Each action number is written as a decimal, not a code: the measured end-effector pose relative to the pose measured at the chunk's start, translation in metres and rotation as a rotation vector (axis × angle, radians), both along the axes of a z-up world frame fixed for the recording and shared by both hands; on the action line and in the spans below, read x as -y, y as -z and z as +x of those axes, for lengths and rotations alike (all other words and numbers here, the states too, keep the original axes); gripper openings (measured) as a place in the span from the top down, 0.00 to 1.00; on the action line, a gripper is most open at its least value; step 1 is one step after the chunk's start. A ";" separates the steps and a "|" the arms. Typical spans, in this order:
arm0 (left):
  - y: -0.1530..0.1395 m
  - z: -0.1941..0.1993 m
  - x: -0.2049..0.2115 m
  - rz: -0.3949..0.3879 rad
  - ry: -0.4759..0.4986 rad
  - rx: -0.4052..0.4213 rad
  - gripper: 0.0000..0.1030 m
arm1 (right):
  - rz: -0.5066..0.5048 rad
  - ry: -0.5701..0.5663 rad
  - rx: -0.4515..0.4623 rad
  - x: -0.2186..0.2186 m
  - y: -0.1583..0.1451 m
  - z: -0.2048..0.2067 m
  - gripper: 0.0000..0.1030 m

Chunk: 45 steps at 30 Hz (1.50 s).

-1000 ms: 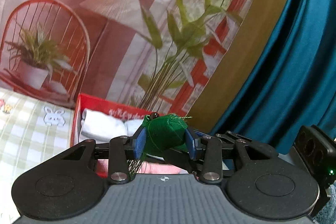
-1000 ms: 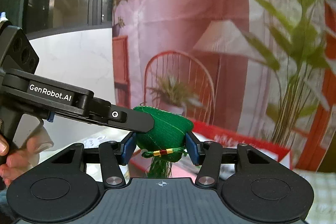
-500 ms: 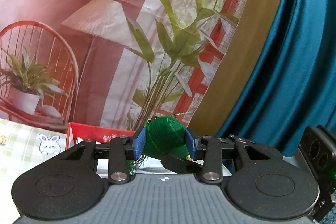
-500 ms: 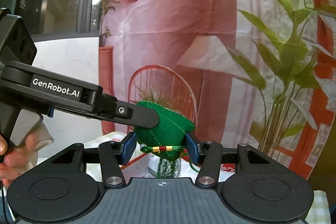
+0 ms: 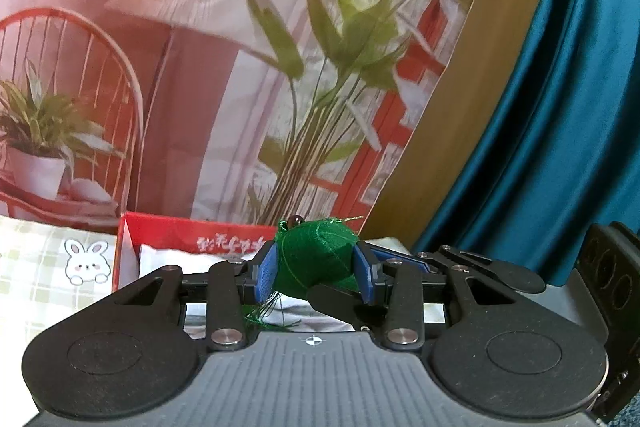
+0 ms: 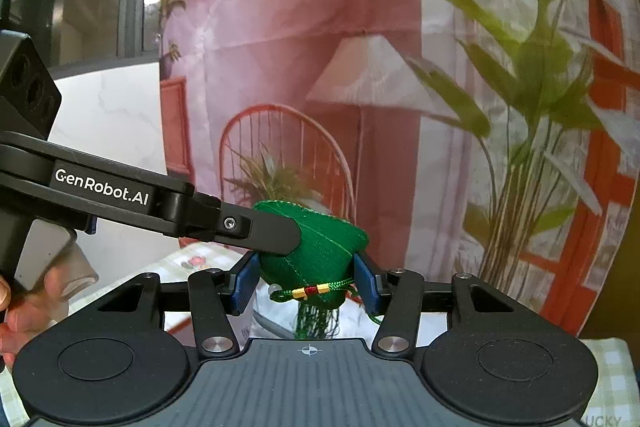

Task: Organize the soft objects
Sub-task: 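Lift the green pouch with both tools over the box and open them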

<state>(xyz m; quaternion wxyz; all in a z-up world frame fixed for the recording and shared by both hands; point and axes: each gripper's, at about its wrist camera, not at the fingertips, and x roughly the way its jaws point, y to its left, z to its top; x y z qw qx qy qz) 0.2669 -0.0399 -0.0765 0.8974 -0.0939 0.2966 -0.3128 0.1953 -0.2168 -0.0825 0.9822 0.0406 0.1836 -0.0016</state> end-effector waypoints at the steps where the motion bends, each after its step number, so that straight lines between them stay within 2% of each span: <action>1: 0.003 0.002 0.001 0.004 0.002 -0.008 0.58 | 0.005 0.002 -0.010 0.001 0.003 0.002 0.54; 11: 0.030 0.014 0.011 0.057 0.016 -0.078 0.58 | 0.048 0.024 -0.101 0.010 0.035 0.010 0.54; 20: 0.043 0.019 0.013 0.094 0.019 -0.103 0.59 | 0.072 0.025 -0.153 0.012 0.054 0.016 0.54; 28: 0.047 0.021 0.016 0.121 0.017 -0.102 0.59 | 0.084 0.029 -0.173 0.012 0.060 0.021 0.54; 36: 0.057 0.028 0.032 0.168 0.011 -0.095 0.59 | 0.080 0.080 -0.197 0.014 0.070 0.029 0.52; 45: 0.058 0.026 0.018 0.210 -0.067 -0.077 0.58 | 0.043 0.149 -0.229 0.024 0.078 0.018 0.47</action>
